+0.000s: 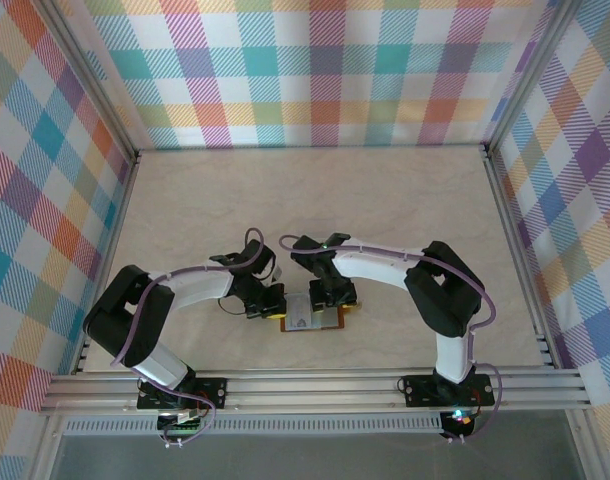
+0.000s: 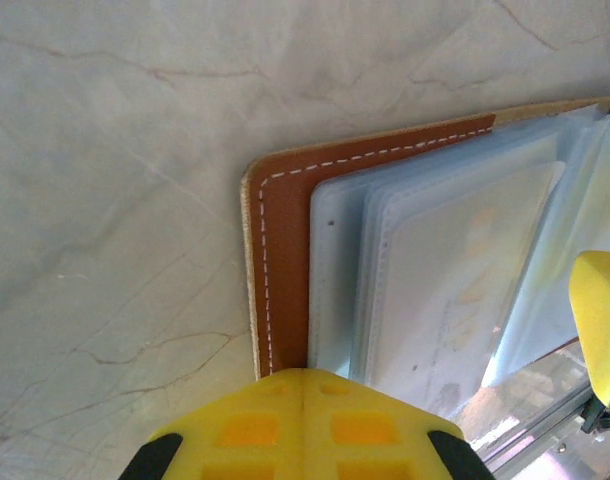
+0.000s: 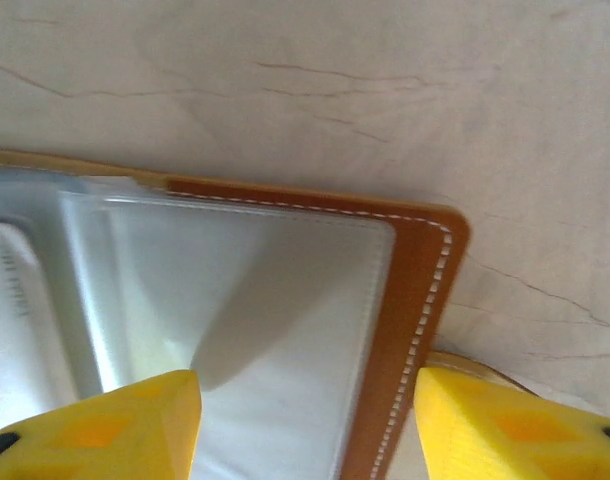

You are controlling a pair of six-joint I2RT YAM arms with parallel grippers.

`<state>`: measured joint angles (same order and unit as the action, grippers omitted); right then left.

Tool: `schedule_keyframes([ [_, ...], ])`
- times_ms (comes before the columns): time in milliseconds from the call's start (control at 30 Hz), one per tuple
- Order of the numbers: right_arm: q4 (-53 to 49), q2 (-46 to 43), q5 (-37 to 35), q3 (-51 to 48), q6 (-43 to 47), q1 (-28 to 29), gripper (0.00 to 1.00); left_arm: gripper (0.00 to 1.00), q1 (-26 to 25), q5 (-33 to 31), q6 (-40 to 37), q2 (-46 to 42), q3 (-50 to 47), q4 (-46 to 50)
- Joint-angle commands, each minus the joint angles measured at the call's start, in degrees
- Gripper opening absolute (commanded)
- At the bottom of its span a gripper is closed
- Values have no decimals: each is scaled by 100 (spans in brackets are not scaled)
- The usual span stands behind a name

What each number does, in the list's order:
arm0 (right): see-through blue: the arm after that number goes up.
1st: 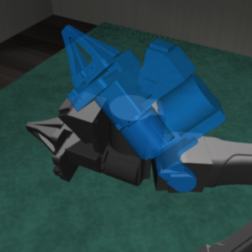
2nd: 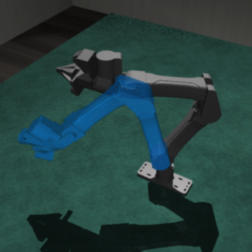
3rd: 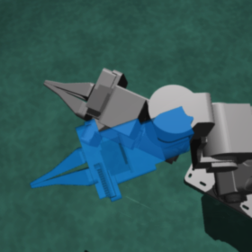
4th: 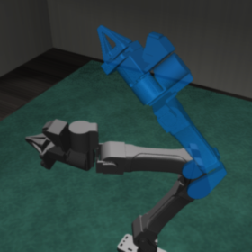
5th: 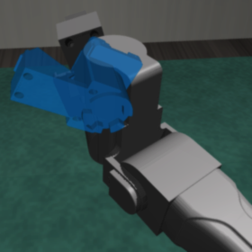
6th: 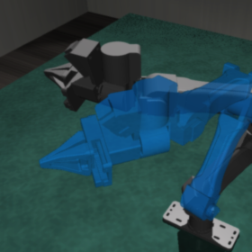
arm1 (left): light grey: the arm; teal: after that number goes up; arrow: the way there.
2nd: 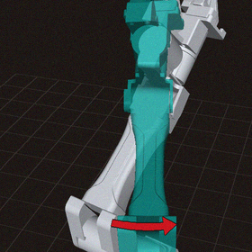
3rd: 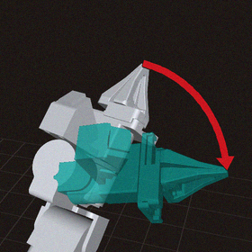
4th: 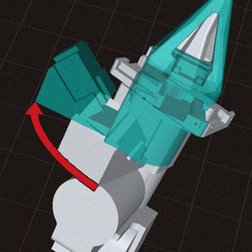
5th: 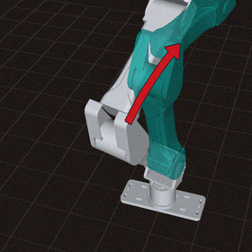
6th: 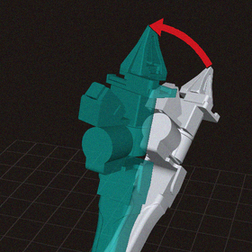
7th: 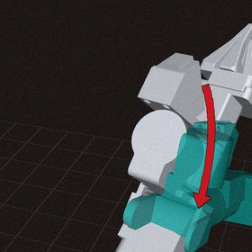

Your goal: Take the credit cards out of the card holder

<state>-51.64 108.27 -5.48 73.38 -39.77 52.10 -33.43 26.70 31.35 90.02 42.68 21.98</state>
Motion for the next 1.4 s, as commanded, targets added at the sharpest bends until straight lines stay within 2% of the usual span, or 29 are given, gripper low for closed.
schedule_keyframes([
  [0,-202,-205,-212,-104,35,-33,61,4,73,-348,-157,101,99,243],
  [300,-47,-716,128,-72,35,-42,61,4,73,-376,-187,-358,417,673],
  [433,233,-947,596,-79,-51,-58,57,4,73,-247,-126,-406,548,703],
  [533,673,-1102,1146,-215,-167,-89,50,4,47,-99,-91,-325,662,617],
  [667,1775,-1234,2060,-768,-540,-261,35,3,22,220,-3,-37,736,314],
  [800,2796,-1119,2797,-1220,-880,-391,28,3,3,271,-35,322,692,276],
  [1100,3248,-718,2971,-1428,-885,-438,32,3,-29,73,-45,359,288,237],
  [1367,3110,-448,2584,-1460,-674,-455,32,3,-23,46,-98,341,273,262],
])
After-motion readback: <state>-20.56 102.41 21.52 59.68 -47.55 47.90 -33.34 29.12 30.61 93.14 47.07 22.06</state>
